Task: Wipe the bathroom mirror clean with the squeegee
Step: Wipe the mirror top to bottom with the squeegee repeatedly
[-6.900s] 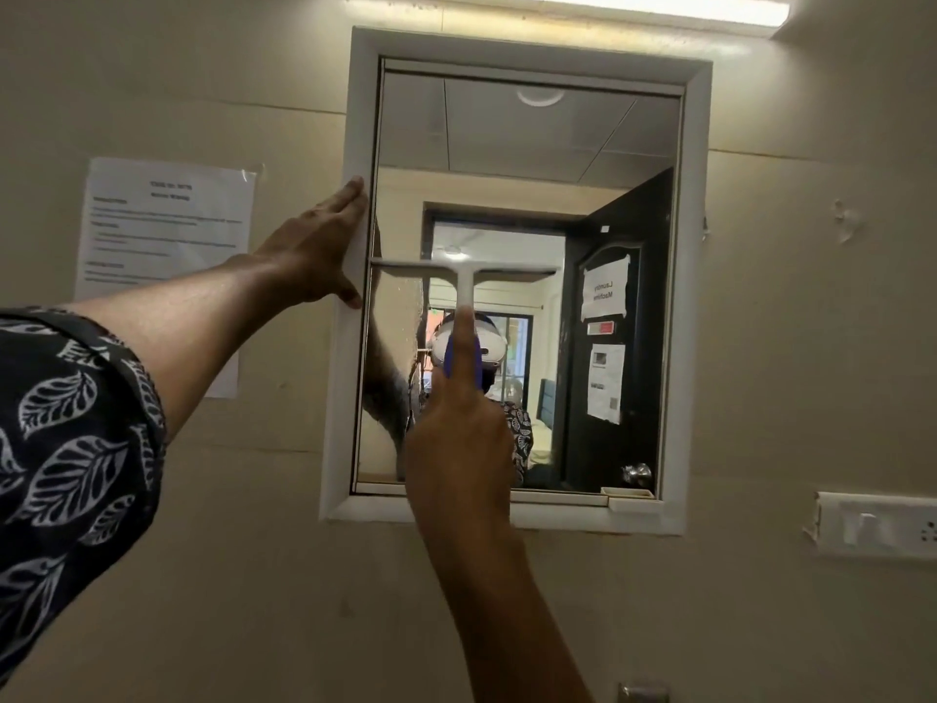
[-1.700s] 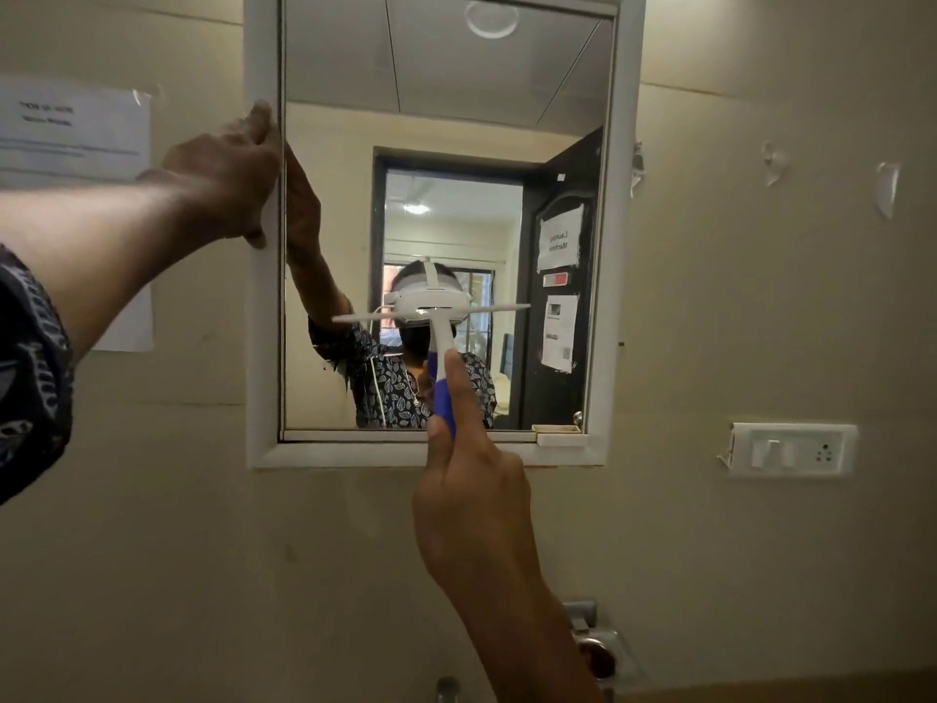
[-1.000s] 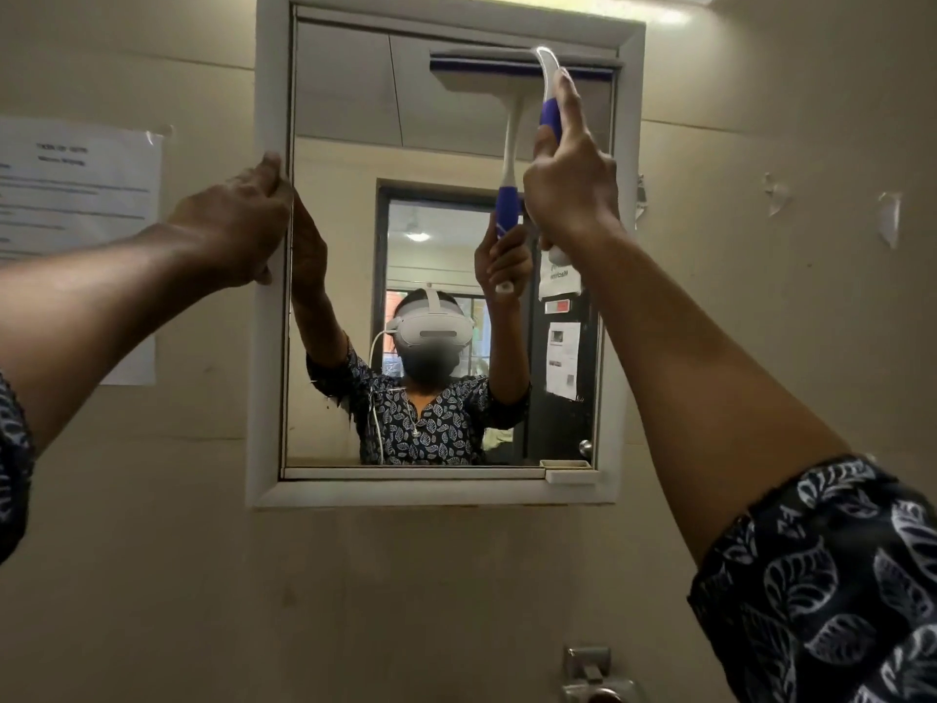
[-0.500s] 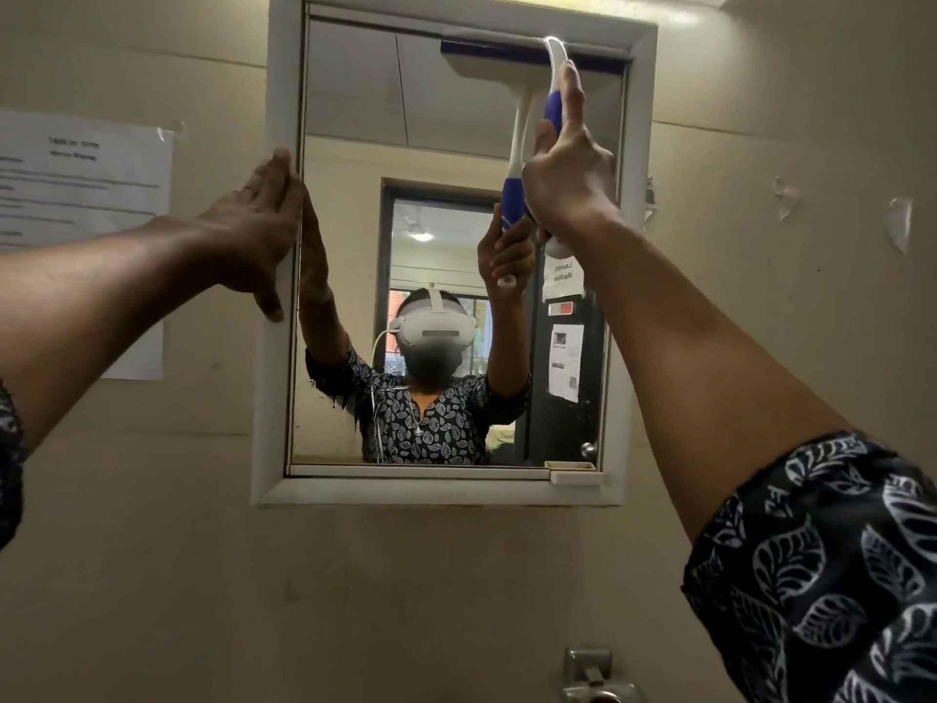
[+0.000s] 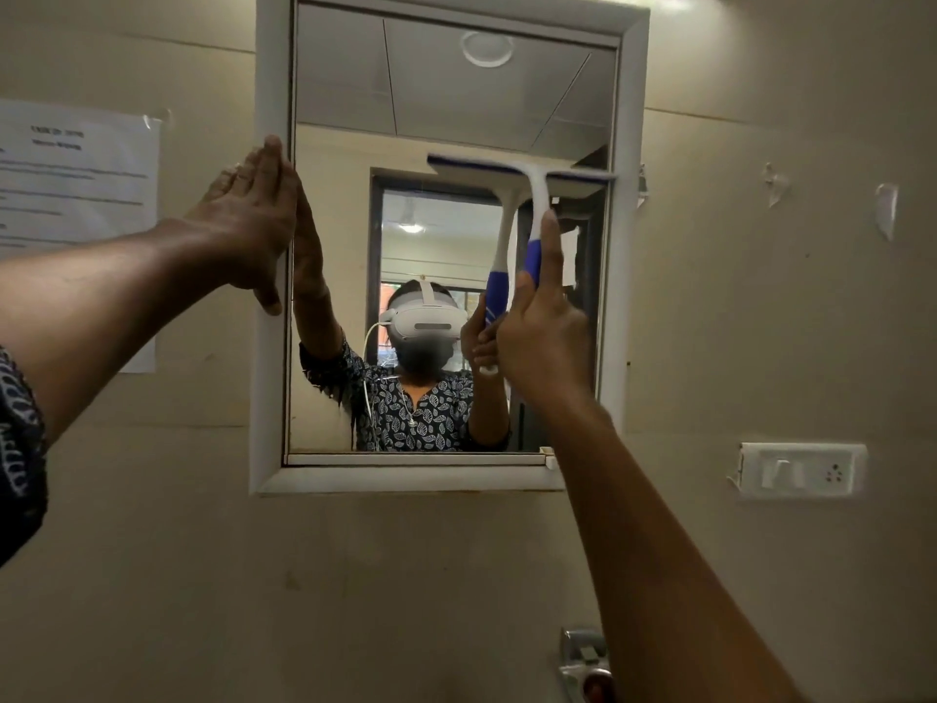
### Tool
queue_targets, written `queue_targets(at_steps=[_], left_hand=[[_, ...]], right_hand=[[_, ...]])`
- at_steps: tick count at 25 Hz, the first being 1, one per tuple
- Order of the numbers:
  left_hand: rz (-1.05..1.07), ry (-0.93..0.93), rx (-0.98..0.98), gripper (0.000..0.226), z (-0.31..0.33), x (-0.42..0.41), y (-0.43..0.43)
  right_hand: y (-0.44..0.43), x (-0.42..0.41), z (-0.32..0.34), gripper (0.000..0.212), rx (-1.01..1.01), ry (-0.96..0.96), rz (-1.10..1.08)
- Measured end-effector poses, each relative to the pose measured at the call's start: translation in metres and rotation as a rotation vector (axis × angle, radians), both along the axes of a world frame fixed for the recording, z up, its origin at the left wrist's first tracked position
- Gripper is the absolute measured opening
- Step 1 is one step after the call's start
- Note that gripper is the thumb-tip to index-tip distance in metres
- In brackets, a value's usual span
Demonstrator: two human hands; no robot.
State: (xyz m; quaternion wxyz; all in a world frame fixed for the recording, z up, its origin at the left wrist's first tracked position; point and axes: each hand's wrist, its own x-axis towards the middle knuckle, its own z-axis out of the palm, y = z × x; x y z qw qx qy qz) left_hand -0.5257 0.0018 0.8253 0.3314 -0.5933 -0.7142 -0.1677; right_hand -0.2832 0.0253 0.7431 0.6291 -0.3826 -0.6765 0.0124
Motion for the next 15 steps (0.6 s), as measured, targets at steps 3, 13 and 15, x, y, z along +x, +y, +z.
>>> queue_targets(at_steps=[3, 13, 15], left_hand=[[-0.003, 0.009, 0.012, 0.150, 0.000, 0.000, -0.001], [0.005, 0.015, 0.049, 0.147, -0.001, 0.002, 0.001], [0.010, 0.017, 0.054, 0.148, -0.002, 0.004, 0.001]], right_hand=[[-0.008, 0.000, -0.053, 0.059, -0.027, 0.010, 0.047], [-0.034, 0.010, -0.150, 0.056, -0.066, -0.108, -0.076], [-0.038, 0.014, -0.141, 0.056, -0.054, -0.100, -0.065]])
